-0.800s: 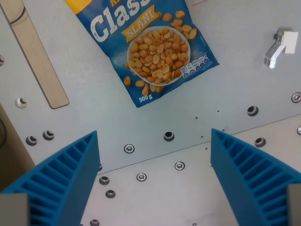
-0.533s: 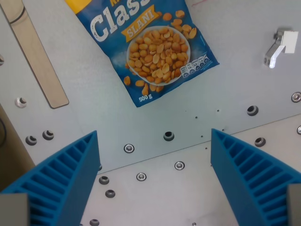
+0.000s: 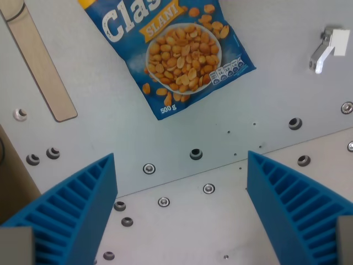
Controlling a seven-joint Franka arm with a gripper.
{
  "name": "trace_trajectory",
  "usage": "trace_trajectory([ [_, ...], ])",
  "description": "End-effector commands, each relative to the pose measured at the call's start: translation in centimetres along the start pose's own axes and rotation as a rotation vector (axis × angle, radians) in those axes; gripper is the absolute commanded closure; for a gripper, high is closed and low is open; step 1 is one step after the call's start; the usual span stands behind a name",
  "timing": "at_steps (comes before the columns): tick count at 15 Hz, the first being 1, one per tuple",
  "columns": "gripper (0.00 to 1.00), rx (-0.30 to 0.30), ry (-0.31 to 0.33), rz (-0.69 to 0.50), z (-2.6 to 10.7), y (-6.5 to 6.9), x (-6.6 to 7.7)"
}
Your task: Rotate around gripper negative y
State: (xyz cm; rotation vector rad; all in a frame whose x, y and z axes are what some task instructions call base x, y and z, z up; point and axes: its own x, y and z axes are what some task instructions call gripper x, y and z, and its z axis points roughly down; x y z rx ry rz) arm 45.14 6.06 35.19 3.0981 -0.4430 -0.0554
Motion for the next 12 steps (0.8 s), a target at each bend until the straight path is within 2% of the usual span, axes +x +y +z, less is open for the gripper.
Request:
trace_trajectory([
  [1,0.00,0.007,-0.146,-0.002,-0.67,-0.06,0.28],
  [12,0.00,0.007,-0.293,-0.002,-0.67,-0.06,0.28],
])
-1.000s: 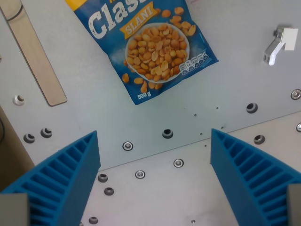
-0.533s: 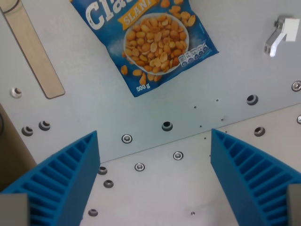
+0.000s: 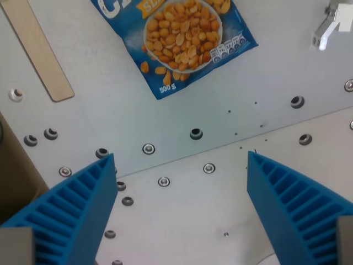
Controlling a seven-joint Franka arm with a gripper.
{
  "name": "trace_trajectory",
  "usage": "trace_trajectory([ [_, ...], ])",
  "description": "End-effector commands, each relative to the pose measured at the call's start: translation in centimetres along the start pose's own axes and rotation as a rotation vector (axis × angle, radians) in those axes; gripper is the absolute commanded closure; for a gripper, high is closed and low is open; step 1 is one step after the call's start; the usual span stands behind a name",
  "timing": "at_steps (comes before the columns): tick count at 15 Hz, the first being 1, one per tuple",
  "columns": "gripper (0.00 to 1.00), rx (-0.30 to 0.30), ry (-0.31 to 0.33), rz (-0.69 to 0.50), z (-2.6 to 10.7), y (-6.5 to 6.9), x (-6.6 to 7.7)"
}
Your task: Rotate around gripper negative y
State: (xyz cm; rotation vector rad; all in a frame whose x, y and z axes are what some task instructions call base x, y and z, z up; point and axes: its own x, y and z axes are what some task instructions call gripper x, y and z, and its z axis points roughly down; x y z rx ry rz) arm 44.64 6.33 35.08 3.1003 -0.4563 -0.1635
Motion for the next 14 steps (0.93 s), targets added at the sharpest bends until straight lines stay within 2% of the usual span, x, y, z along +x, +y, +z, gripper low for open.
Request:
trace_trajectory([
  [1,0.00,0.007,-0.237,-0.010,-0.85,0.05,0.77],
  [14,0.00,0.006,-0.410,-0.011,-0.85,0.05,0.77],
])
